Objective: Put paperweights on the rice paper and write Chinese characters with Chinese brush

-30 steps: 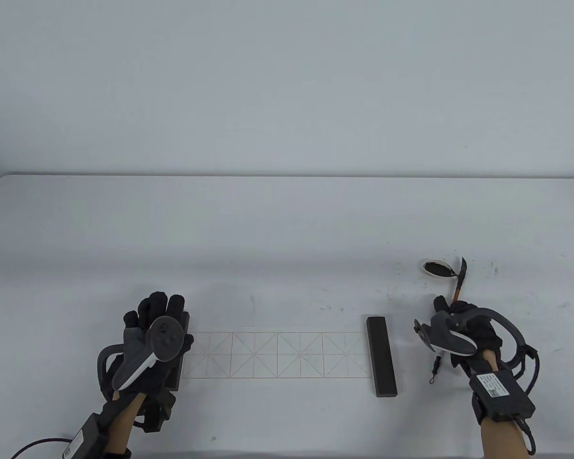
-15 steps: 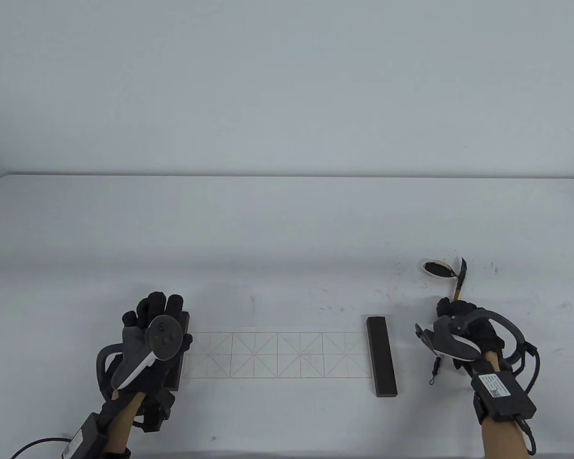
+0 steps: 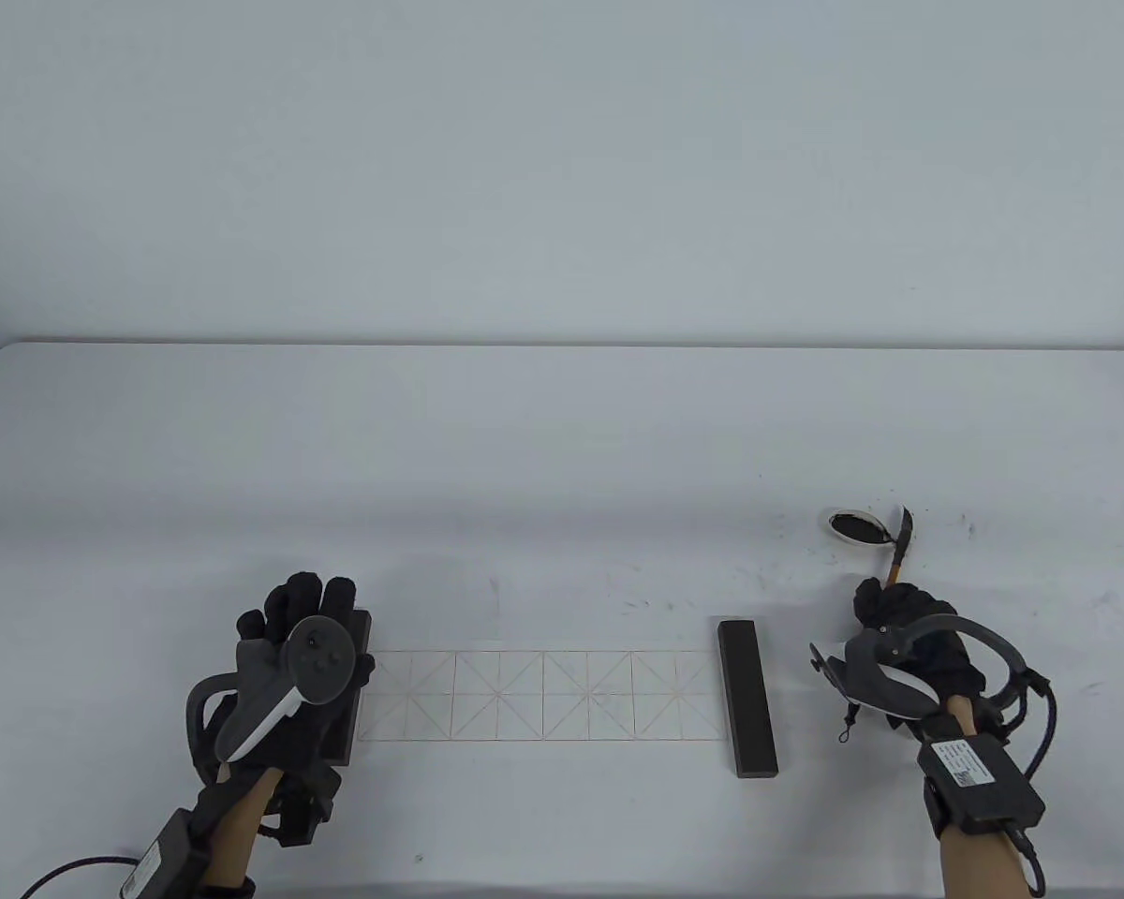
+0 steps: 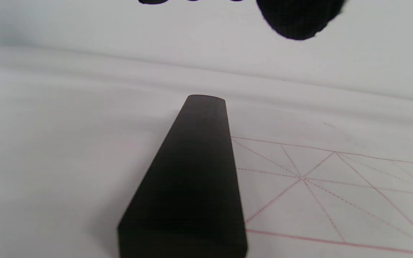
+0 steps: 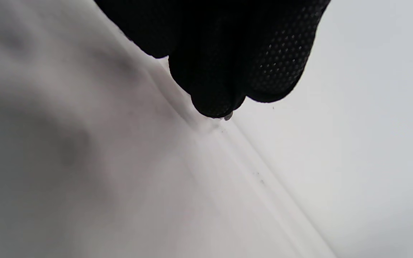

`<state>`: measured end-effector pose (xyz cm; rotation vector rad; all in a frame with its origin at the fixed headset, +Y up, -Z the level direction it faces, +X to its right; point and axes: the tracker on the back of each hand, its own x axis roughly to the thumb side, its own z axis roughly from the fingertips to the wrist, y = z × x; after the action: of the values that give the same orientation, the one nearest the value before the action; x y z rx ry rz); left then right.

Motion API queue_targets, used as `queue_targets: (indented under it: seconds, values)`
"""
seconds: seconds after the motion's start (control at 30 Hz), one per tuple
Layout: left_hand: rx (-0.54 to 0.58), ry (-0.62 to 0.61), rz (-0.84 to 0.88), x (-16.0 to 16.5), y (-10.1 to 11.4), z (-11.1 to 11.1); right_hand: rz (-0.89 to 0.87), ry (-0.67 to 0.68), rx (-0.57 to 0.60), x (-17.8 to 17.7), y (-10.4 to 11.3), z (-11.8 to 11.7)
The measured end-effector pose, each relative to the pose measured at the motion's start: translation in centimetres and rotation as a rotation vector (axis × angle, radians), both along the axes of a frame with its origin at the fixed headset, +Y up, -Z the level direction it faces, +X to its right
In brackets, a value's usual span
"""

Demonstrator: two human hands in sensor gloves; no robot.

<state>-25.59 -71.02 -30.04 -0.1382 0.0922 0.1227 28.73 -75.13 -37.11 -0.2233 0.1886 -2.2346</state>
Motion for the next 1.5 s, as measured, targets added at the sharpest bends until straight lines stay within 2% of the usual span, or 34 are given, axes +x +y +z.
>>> queue_targets:
  seconds: [0.27,0.53,0.7,0.97,1.2,1.5]
  values:
    - [0.005,0.003,0.005,-0.1,0.0,0.0,-0.033,-0.013,0.087,-0.1,2.1,1.0]
    - [0.007,0.005,0.007,-0.2,0.1,0.0,-0.199,-0.043,0.218,-0.4,6.5,2.6]
    - [0.008,0.003,0.005,-0.3,0.1,0.0,-0.401,-0.061,0.293,-1.0,9.9,3.1]
    - [0.011,0.001,0.004,-0.3,0.1,0.1,-0.782,-0.094,0.353,-0.8,13.8,2.9]
    - [0.009,0.000,0.004,-0.3,0.1,0.1,-1.130,-0.146,0.366,1.1,14.5,2.3]
    - [0.004,0.002,0.004,-0.3,0.0,0.1,-1.528,-0.255,0.452,4.7,11.9,1.4]
